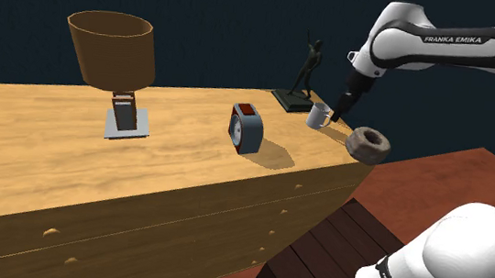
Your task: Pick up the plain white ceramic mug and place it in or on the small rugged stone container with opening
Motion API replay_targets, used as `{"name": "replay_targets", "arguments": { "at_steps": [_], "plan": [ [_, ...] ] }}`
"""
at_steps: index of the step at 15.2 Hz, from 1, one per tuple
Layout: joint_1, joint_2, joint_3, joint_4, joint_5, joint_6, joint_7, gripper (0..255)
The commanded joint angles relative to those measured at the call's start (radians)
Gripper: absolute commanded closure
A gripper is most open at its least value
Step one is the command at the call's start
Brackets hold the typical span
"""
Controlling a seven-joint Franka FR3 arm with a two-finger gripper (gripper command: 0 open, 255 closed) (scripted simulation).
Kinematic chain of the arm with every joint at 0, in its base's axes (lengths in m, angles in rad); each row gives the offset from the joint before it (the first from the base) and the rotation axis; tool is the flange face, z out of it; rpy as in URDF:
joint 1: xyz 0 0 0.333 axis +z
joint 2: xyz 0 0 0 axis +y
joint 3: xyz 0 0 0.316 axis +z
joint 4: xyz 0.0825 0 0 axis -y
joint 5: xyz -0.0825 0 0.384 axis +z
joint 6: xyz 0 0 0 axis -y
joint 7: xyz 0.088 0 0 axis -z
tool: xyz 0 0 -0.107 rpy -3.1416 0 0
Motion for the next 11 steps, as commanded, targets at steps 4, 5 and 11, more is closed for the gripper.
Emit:
{"name": "replay_targets", "arguments": {
  "at_steps": [4, 5, 11],
  "plan": [
    [-0.015, 0.175, -0.055, 0.105, 0.015, 0.077, -0.083, 0],
    [-0.018, 0.211, -0.065, 0.129, 0.021, 0.089, -0.099, 0],
    [-0.047, 0.435, -0.107, 0.304, 0.081, 0.137, -0.201, 0]
  ]
}}
